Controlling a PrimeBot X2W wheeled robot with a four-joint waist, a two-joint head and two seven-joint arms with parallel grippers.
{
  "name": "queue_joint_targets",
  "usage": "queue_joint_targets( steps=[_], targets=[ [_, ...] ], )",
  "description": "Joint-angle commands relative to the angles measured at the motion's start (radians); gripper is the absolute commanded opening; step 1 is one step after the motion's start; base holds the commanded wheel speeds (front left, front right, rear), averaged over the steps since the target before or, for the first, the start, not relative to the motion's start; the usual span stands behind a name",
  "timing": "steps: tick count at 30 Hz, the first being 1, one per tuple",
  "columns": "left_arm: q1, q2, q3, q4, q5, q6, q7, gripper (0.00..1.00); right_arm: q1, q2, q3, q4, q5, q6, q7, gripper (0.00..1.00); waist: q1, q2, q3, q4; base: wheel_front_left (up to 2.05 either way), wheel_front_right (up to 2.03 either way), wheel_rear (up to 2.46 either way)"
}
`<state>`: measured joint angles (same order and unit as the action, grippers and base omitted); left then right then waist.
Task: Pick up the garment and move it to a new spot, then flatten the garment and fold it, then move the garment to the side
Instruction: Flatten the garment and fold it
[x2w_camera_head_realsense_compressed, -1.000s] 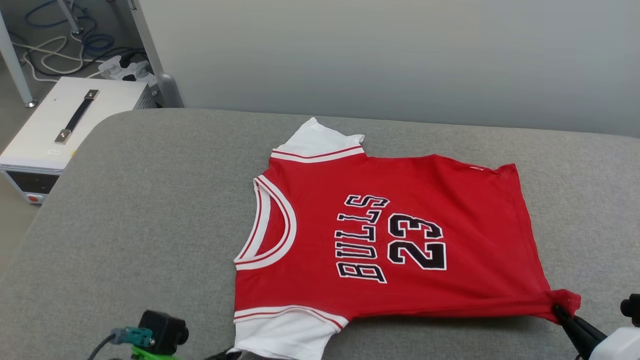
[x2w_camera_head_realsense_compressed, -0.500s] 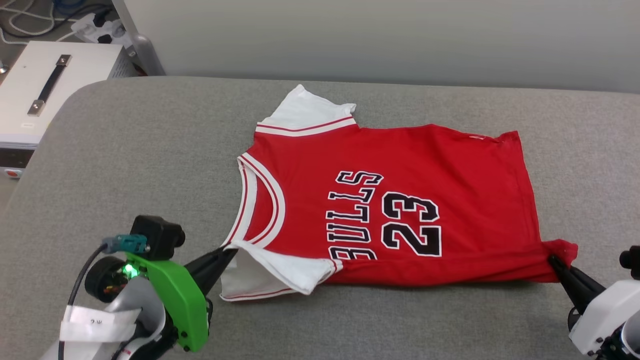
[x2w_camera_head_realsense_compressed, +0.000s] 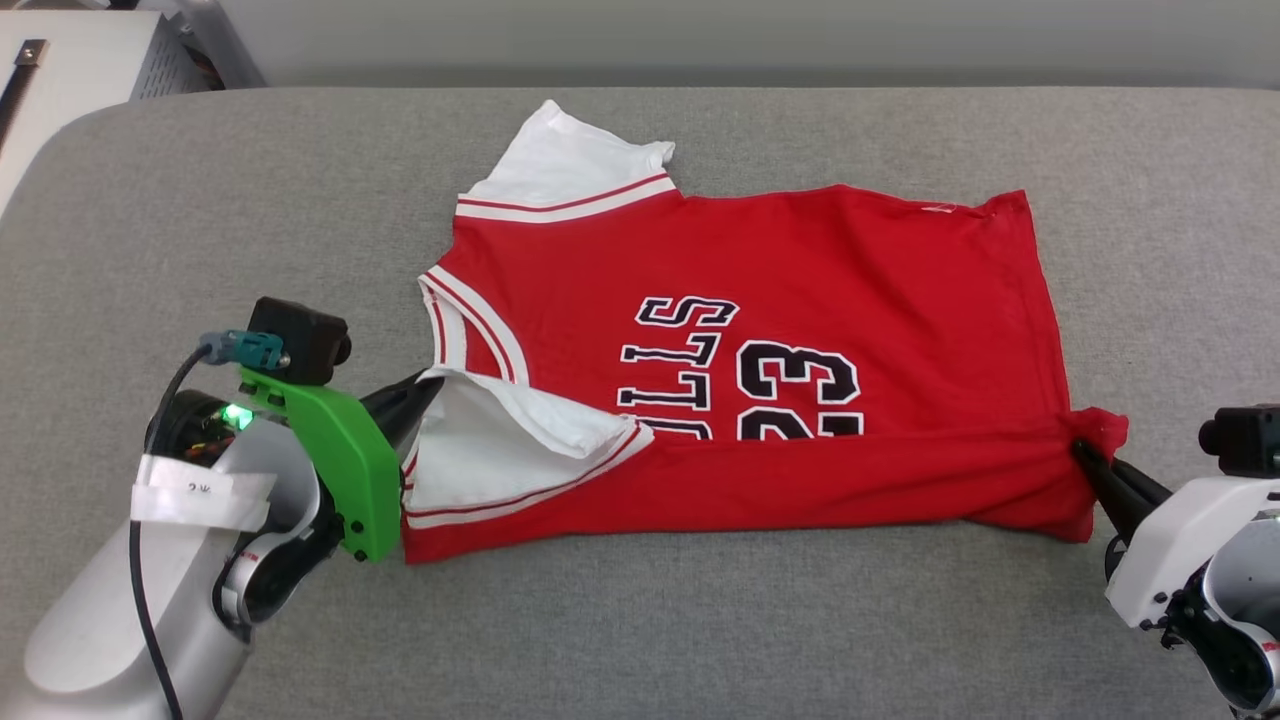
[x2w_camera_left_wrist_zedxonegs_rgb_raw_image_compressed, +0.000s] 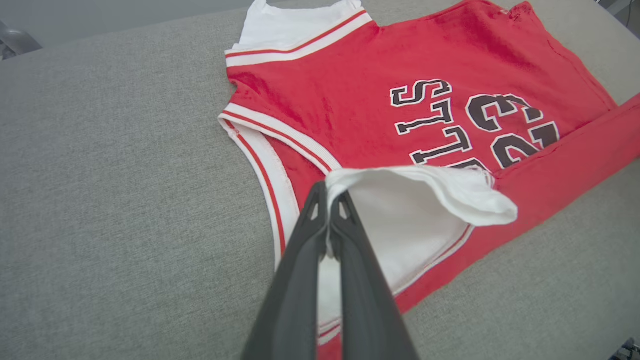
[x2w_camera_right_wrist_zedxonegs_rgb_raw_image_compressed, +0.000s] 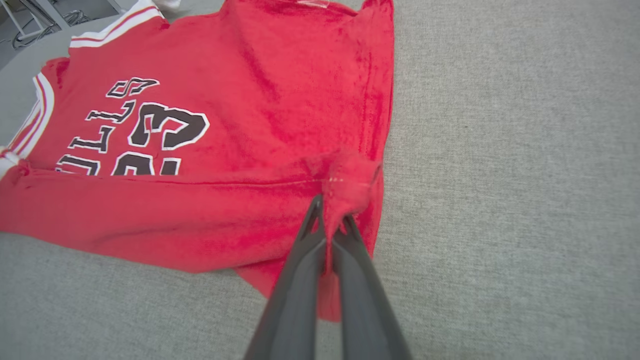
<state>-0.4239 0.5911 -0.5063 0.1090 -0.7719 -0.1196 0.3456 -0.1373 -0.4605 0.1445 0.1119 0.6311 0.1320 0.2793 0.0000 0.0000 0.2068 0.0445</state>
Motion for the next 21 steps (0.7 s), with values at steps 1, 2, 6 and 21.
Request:
queue_joint_targets(
  steps=[1, 2, 6, 21],
  targets=[
    [-0.035, -0.012, -0.008, 0.027, 0.014, -0.005, -0.009, 0.0, -0.024, 0.007, 0.004, 0.01, -0.01, -0.001, 0.005, 0.0, 0.0, 0.0, 0.016, -0.014, 0.0, 0.0, 0.0],
    [-0.051, -0.013, -0.019, 0.05, 0.017, -0.006, -0.01, 0.0, -0.032, 0.009, 0.006, 0.018, -0.014, -0.001, 0.008, 0.0, 0.0, 0.0, 0.02, -0.017, 0.0, 0.0, 0.0],
    [-0.104, -0.022, -0.059, 0.128, 0.024, -0.009, -0.016, 0.0, -0.059, 0.016, 0.015, 0.042, -0.027, -0.001, 0.014, 0.0, 0.0, 0.0, 0.035, -0.027, 0.0, 0.0, 0.0],
    [-0.225, -0.105, -0.124, 0.453, 0.038, -0.004, -0.148, 1.0, -0.144, 0.045, 0.037, 0.128, -0.034, -0.001, 0.008, 1.0, 0.0, 0.0, 0.07, -0.041, 0.0, 0.0, 0.0]
  ],
)
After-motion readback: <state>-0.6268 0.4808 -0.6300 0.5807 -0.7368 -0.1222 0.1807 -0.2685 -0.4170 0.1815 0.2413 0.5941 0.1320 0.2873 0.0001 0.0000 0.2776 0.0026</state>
